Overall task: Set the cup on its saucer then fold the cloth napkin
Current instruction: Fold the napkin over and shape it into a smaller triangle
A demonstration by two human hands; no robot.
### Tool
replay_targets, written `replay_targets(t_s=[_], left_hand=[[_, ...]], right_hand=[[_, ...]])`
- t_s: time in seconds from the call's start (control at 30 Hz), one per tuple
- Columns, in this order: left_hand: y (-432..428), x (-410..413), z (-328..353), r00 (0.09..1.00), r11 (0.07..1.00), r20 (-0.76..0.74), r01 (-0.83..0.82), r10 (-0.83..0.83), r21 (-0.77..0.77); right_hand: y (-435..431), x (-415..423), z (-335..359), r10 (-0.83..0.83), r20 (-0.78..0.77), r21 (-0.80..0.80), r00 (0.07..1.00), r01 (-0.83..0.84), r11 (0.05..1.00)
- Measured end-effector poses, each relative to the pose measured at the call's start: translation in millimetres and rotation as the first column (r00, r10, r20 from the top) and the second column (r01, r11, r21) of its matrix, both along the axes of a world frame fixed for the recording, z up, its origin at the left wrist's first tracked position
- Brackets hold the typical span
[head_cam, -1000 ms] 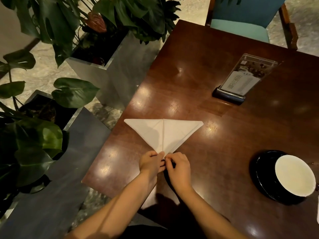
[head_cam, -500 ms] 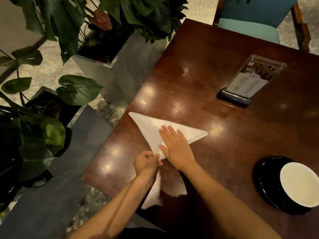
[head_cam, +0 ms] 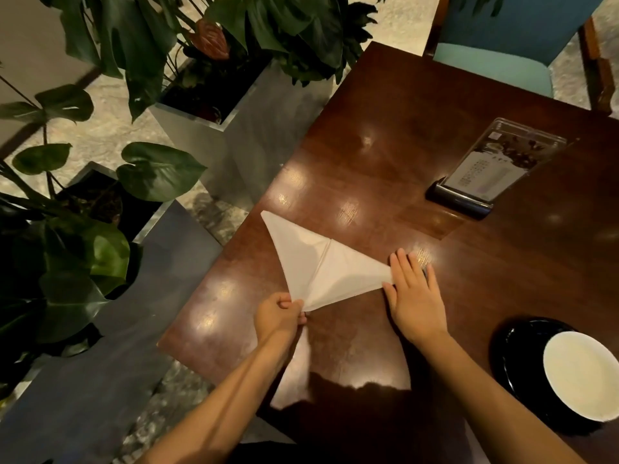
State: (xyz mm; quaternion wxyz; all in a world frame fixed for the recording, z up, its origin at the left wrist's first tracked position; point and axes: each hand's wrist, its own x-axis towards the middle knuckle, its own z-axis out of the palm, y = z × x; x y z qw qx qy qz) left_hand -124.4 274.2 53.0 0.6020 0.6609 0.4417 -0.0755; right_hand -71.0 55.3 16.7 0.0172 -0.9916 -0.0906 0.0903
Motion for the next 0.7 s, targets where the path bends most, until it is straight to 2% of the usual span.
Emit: replay_targets(t_s=[0.07, 0.2, 0.33, 0.43, 0.5, 0.57, 0.63, 0.7], left_hand=[[9.6, 2.3, -0.7, 1.000, 1.000, -0.022, 0.014, -0.015, -0.028], [31.2, 6.5, -0.4, 0.997, 0.998, -0.044, 0.063, -0.063, -0.004], [38.1, 7.8, 0.5, 0.993, 0.993, -0.050, 0.109, -0.107, 0.046], [35.2, 8.0, 0.2, 0.990, 0.984, -0.051, 0.137, -0.132, 0.111], [32.9, 8.1, -0.2, 0.991, 0.980, -0.049, 0.133, -0.127, 0.145], [31.7, 8.1, 0.0, 0.991, 0.976, -0.050, 0.132, -0.125, 0.174], [31.8, 8.5, -0.4, 0.992, 0.975, -0.050, 0.126, -0.119, 0.181], [32.6, 8.8, -0.3, 0.991, 0.976, -0.057, 0.128, -0.119, 0.178]], right_hand=[[-0.3, -16.1, 2.2, 0.039, -0.020, -0.032, 0.999, -0.039, 0.999], [9.5, -60.1, 9.2, 0.103, -0.082, 0.016, 0.991, -0.102, 0.995], [30.7, -48.3, 26.6, 0.041, -0.020, 0.208, 0.999, -0.036, 0.977], [71.2, -4.2, 38.5, 0.208, 0.021, 0.316, 0.978, -0.204, 0.927], [104.4, 23.2, 35.1, 0.406, -0.002, 0.309, 0.914, -0.386, 0.869], [132.1, 43.1, 19.0, 0.524, -0.078, 0.269, 0.848, -0.489, 0.830], [149.6, 59.5, 2.2, 0.518, -0.103, 0.187, 0.849, -0.495, 0.849], [159.5, 74.7, -4.8, 0.457, -0.064, 0.159, 0.887, -0.443, 0.882]])
